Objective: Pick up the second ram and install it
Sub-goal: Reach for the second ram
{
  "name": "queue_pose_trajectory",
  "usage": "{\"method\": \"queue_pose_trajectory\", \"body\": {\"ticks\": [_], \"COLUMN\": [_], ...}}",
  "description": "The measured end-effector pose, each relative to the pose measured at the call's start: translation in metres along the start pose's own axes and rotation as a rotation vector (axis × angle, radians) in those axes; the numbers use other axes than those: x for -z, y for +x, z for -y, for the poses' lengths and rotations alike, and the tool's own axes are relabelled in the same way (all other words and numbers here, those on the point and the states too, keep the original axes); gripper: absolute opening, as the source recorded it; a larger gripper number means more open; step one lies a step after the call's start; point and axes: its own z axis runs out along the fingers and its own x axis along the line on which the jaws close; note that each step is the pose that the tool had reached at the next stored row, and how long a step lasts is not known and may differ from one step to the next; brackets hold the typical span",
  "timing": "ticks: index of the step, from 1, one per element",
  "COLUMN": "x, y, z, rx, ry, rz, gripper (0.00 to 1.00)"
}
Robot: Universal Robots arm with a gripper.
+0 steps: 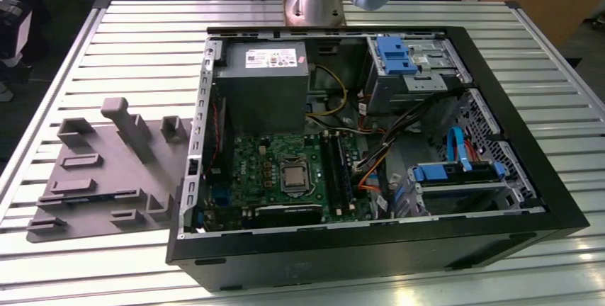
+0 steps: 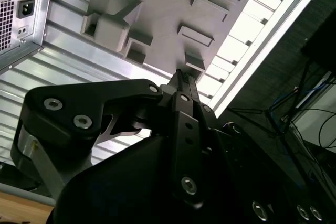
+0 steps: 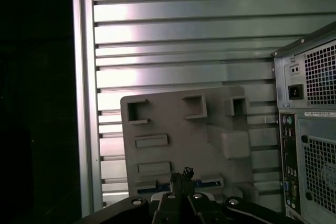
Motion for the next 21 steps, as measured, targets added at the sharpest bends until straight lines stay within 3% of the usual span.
{"method": "queue_pose_trajectory", "body": {"ticks": [21], "x": [-0.0012], "y": [0.0128], "z": [0.0095], "rx": [0.000], "ry": [-0.0002], "rz": [0.0000], "gripper": [0.11]}}
